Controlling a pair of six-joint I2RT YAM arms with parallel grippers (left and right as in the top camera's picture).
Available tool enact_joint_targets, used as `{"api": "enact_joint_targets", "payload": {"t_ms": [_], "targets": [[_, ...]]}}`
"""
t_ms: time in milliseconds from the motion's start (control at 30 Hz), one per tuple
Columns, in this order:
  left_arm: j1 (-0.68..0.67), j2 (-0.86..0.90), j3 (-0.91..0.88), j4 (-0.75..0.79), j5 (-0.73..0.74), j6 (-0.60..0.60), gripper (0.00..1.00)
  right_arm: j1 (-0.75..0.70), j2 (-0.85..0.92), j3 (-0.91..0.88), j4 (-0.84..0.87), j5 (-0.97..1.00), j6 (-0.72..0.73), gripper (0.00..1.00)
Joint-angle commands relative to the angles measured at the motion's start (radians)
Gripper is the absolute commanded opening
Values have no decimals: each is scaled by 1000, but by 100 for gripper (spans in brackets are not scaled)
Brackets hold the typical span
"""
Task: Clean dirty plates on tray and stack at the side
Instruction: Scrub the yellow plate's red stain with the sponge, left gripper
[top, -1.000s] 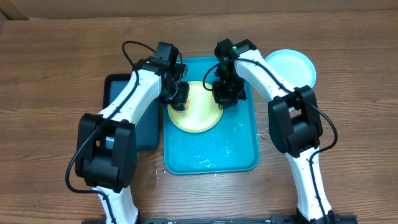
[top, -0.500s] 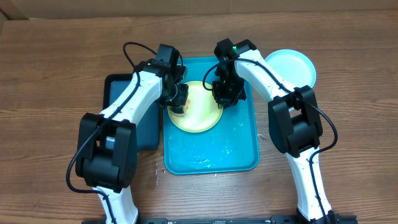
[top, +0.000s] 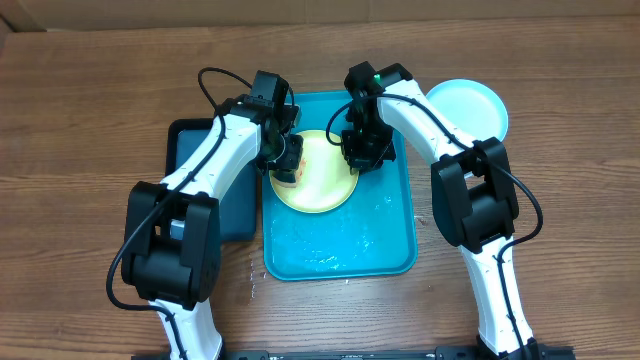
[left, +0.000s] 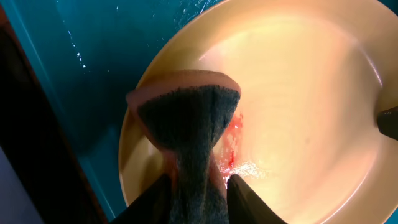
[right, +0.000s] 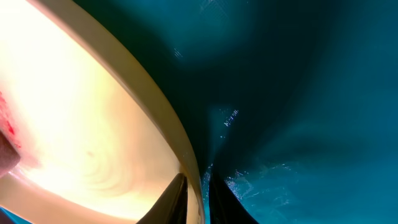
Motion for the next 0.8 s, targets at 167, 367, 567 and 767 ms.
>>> {"api": "enact_joint_targets", "payload": {"t_ms": [167,367,567,767], "targets": [[-9,8,-55,39,-10,12,27,5,-43,-5,1,2,1,15],[-9,8,-92,64,-10,10,6,5,-43,-5,2,2,1,8],[-11,8,-96,90,-5,8,4,5,-43,-5,2,2,1,7],[-36,43,-105,85,3,8,5,5,-43,-5,3,2,1,7]]}}
